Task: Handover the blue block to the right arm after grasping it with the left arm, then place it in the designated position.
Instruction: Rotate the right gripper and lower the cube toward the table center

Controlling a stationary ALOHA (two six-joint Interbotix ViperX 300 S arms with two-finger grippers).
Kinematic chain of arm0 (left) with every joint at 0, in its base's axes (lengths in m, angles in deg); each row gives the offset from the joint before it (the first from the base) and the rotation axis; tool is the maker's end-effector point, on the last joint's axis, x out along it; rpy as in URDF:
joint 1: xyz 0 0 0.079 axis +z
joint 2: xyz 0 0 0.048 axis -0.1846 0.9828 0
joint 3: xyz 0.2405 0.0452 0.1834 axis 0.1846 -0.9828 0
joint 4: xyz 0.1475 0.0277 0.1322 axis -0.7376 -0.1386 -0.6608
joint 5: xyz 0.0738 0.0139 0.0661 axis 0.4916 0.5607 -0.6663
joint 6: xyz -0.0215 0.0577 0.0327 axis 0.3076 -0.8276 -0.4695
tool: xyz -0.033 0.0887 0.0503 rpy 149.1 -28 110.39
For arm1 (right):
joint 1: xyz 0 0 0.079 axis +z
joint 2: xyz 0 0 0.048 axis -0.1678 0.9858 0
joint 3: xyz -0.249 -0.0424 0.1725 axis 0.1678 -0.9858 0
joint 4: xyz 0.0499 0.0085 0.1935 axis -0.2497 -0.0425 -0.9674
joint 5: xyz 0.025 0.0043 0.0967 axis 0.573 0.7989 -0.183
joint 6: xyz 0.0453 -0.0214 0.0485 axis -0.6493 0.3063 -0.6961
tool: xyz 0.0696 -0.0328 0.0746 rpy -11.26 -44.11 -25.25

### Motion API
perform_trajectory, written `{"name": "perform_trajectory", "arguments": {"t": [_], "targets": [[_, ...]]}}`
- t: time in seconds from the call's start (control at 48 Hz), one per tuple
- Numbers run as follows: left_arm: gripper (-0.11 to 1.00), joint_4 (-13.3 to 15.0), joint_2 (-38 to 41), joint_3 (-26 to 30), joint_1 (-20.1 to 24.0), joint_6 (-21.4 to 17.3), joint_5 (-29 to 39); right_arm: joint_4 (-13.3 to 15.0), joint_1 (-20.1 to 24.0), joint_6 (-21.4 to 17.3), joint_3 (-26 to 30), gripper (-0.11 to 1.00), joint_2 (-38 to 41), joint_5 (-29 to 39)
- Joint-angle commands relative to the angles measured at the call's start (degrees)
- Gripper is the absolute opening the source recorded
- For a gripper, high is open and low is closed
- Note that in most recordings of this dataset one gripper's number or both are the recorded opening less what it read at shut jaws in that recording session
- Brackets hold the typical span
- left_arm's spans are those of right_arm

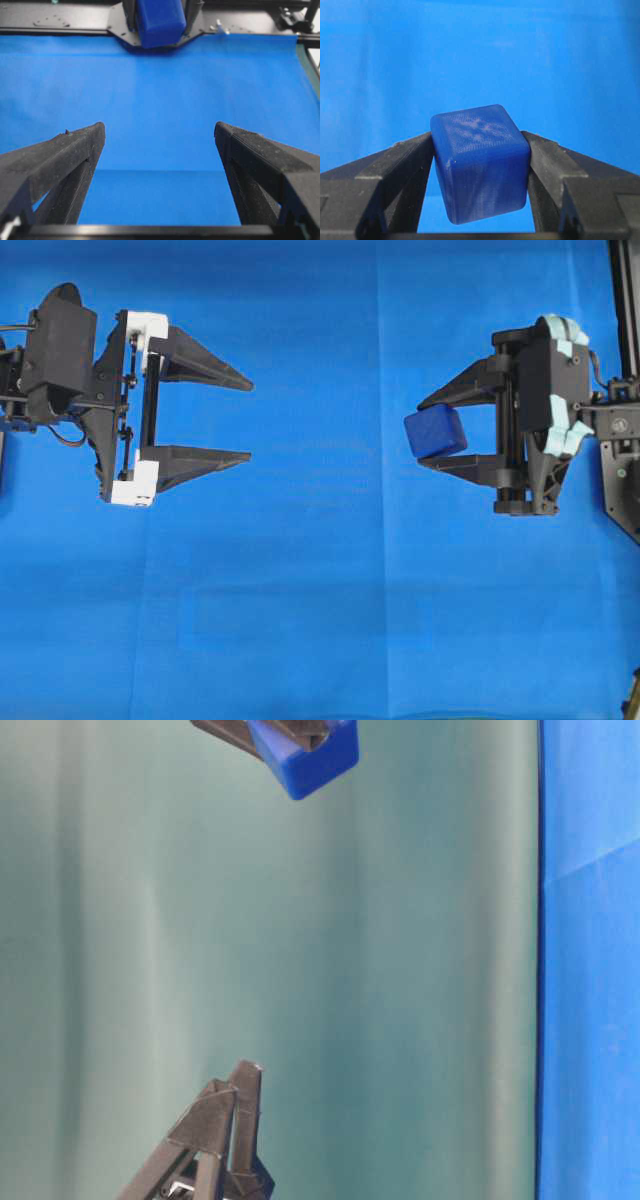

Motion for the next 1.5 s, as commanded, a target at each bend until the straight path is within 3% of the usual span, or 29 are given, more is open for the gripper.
{"name": "perform_trajectory", "arguments": {"t": [0.0,0.938,1.479], "targets": [[0.93,0.0,-0.97,1.14,-0.18,0.0,-0.53,-0.18,0.18,-0.09,0.88,0.42,0.09,-0.35],[0.93,0.0,-0.88,1.23,-0.26,0.09,-0.53,-0.18,0.18,-0.09,0.88,0.42,0.97,-1.49],[0.93,0.0,-0.97,1.32,-0.53,0.09,-0.53,-0.18,-1.49,-0.88,2.11,0.42,17.67,-15.21]]}}
